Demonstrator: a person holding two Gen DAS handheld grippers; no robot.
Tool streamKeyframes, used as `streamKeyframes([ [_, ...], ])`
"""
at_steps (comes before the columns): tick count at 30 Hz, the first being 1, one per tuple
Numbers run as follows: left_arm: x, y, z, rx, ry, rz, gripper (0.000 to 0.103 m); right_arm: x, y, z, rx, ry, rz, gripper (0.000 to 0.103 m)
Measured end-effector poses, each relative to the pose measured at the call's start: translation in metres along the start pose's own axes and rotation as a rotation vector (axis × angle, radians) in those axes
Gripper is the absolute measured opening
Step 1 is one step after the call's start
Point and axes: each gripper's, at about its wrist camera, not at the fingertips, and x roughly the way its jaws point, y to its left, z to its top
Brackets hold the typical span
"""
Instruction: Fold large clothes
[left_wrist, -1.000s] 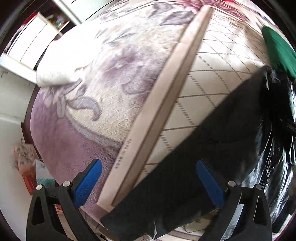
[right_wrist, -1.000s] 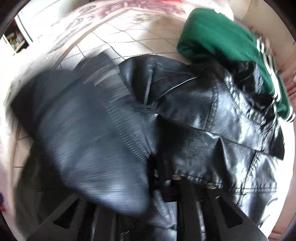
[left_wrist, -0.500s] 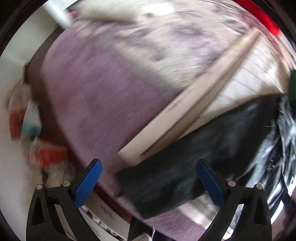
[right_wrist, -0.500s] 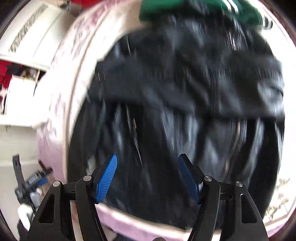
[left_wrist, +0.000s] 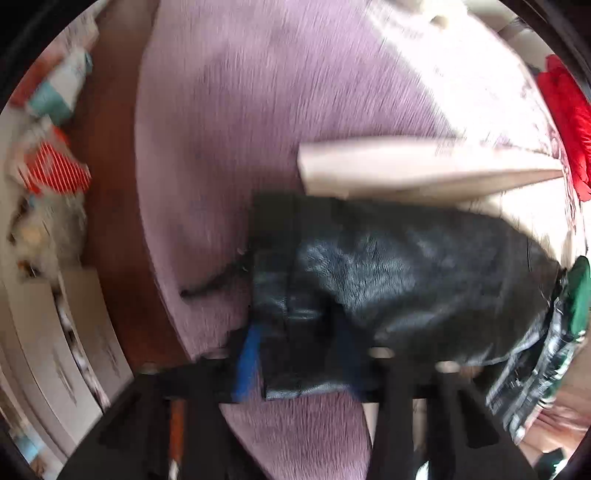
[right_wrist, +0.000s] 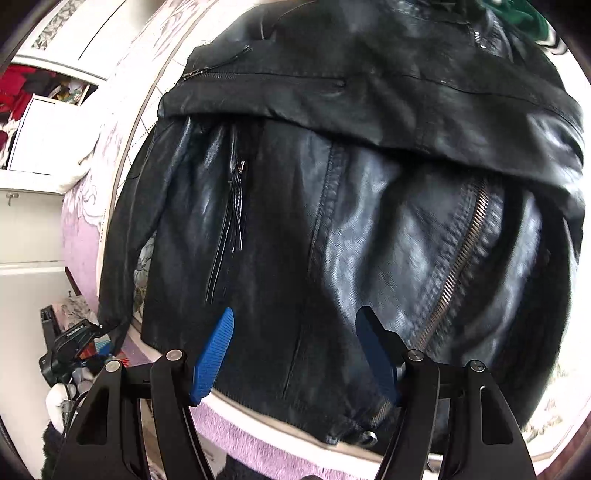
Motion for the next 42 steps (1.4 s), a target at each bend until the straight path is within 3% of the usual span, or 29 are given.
streamKeyframes([
  [4,-0.025,0.0,0.036,0.006,-0.136,-0.038,0.007,0.014,0.02,0.002,-0.014,-0.013,-0.001,0.071],
  [8,-0.01,0.003,0.097,0.015,-0.115,-0.076,0.008,0.013,0.031,0.007,-0.022,-0.018,0.017,0.071],
  [11,-0.018,0.013,0.11,-0.01,-0.1,-0.108,0.011,0.015,0.044,0.001,-0.036,-0.018,0.027,0.071],
  [12,-0.021,0.015,0.109,-0.025,-0.095,-0.123,0.012,0.015,0.049,0.0,-0.038,-0.018,0.031,0.071],
  [14,-0.031,0.022,0.096,-0.082,-0.068,-0.169,0.025,0.016,0.049,-0.008,-0.038,-0.013,0.037,0.071],
  [16,-0.039,0.032,0.074,-0.162,-0.06,-0.237,0.077,0.019,0.049,-0.01,-0.036,-0.006,0.037,0.071],
  [20,-0.023,0.036,0.029,-0.337,-0.003,-0.396,0.08,0.02,0.049,-0.014,-0.025,0.007,0.031,0.071],
  [23,0.01,0.036,0.013,-0.462,0.019,-0.454,0.08,0.019,0.046,-0.015,-0.025,0.017,0.023,0.071],
  [27,0.024,0.028,0.017,-0.516,-0.059,-0.435,0.081,0.022,0.053,-0.006,-0.056,0.011,-0.002,0.071],
  [30,0.019,0.009,0.026,-0.449,-0.133,-0.357,0.081,0.024,0.061,-0.003,-0.071,0.002,-0.019,0.071],
  [32,0.015,-0.003,0.033,-0.41,-0.176,-0.305,0.077,0.028,0.06,-0.001,-0.053,-0.001,-0.02,0.071],
  [33,0.014,-0.009,0.037,-0.383,-0.191,-0.262,0.066,0.031,0.059,-0.001,-0.037,0.001,-0.021,0.071],
  [34,0.014,-0.014,0.043,-0.366,-0.202,-0.223,0.048,0.032,0.057,-0.001,-0.02,0.004,-0.02,0.071],
  [37,0.006,-0.013,0.052,-0.305,-0.24,-0.166,0.015,0.041,0.056,0.001,0.026,0.001,-0.037,0.071],
  [40,-0.011,-0.031,0.061,-0.197,-0.289,-0.125,0.01,0.044,0.059,0.004,0.022,-0.017,-0.186,0.071],
  [42,-0.029,-0.032,0.062,-0.122,-0.334,-0.111,0.008,0.049,0.065,0.01,0.018,-0.032,-0.332,0.071],
])
